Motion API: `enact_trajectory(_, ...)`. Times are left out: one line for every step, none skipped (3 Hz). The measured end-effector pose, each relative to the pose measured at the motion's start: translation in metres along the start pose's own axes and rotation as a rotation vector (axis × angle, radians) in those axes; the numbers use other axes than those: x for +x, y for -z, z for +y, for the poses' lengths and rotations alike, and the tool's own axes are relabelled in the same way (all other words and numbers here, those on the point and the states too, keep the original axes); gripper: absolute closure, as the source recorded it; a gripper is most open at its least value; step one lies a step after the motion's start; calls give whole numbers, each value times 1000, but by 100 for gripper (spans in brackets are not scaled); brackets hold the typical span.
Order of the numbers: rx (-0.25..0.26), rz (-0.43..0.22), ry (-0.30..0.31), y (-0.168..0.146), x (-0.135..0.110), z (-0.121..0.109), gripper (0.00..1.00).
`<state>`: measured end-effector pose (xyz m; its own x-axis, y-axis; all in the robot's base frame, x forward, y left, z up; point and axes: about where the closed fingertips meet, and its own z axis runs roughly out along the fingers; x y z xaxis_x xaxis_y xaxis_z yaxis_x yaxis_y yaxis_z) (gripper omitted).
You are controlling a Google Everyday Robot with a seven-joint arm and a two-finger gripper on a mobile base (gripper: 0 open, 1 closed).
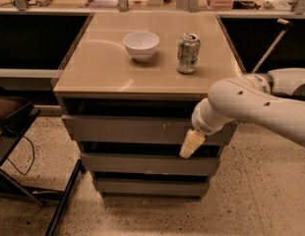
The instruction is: Open top drawer
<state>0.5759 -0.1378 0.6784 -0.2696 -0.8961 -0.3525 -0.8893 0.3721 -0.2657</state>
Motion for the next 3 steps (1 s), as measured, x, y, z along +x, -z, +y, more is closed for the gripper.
enact_trajectory(46,8,12,1,1,2,0)
enact_trajectory(29,-12,-33,-66,-5,9,0)
enact_trajectory(28,-12,-34,-62,-6,9,0)
